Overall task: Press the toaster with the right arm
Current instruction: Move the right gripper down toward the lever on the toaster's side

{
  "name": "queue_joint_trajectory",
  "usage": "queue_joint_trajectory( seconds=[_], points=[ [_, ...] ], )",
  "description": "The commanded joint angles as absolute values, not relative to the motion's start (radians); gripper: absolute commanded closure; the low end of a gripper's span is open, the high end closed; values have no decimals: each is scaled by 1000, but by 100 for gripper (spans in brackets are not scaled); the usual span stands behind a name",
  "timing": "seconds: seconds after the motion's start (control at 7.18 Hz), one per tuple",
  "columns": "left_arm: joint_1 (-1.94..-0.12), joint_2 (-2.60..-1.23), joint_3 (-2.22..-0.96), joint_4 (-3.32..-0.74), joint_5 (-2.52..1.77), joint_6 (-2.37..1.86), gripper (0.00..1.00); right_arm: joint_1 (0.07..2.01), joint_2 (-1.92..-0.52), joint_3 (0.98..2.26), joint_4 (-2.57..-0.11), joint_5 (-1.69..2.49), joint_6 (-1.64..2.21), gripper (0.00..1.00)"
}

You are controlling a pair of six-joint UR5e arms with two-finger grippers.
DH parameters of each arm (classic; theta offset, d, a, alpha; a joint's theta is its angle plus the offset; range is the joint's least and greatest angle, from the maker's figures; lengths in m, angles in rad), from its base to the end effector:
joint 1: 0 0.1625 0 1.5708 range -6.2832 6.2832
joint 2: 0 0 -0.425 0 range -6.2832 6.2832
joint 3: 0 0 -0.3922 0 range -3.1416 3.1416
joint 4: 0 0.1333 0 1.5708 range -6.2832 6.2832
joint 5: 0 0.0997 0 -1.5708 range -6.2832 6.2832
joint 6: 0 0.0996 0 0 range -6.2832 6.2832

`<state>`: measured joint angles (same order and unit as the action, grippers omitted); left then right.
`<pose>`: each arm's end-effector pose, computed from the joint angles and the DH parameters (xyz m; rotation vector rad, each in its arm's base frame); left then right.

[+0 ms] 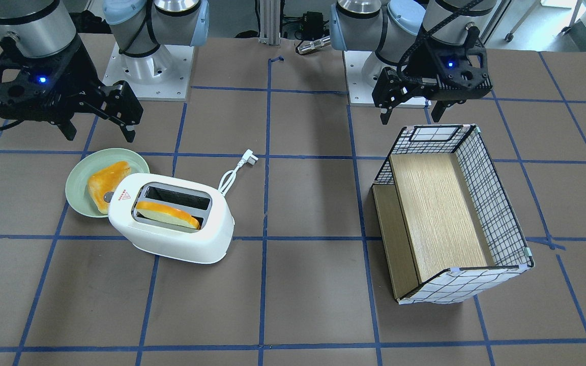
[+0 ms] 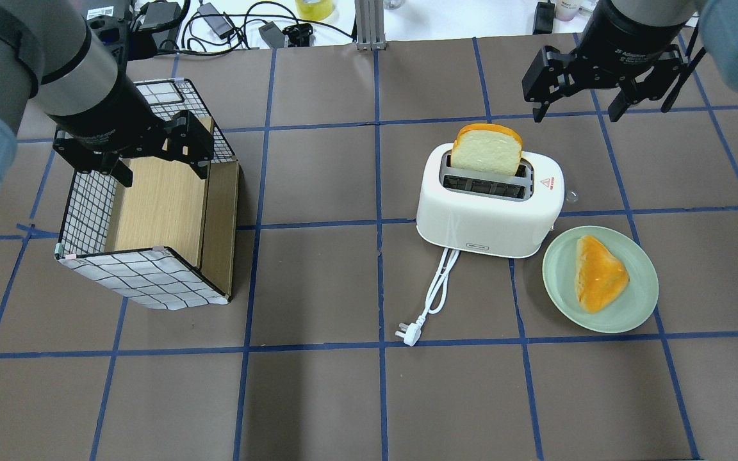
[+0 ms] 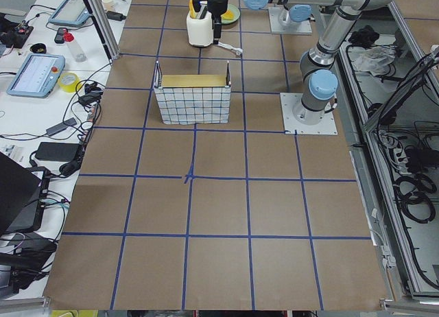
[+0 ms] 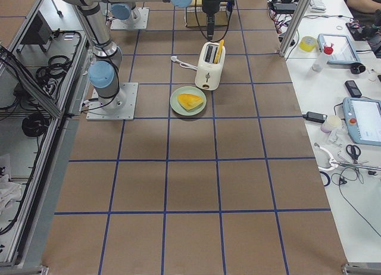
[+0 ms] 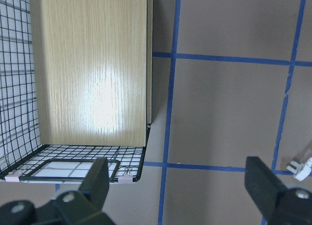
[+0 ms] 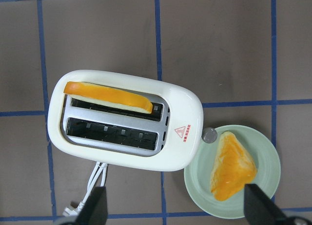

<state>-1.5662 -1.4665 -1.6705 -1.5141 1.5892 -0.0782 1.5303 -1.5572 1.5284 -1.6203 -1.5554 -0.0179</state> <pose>-0.1294 -0.4542 0.4937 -0.1302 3.1212 -0.0967 0.1143 -0.5100 0.5073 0.0344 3.1259 -0.1231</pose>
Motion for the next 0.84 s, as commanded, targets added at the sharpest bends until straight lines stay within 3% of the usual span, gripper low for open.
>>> queue_joint_trajectory(
  seconds=[0.0, 0.28, 0.42, 0.7],
  points=[
    [-1566, -1466, -1671, -1514, 1589, -78, 0, 1417, -1557, 1528, -1635, -1545, -226, 9],
    [-1566, -1466, -1671, -1514, 1589, -78, 0, 1312, -1548, 1531, -1632, -1534, -383, 61],
    [-1566, -1466, -1671, -1514, 1589, -78, 0, 1293, -1522, 1532, -1635, -1481, -411, 81],
    [-1566, -1466, -1671, -1514, 1589, -78, 0, 1263, -1459, 1561, -1638, -1363, -436, 100]
  ],
)
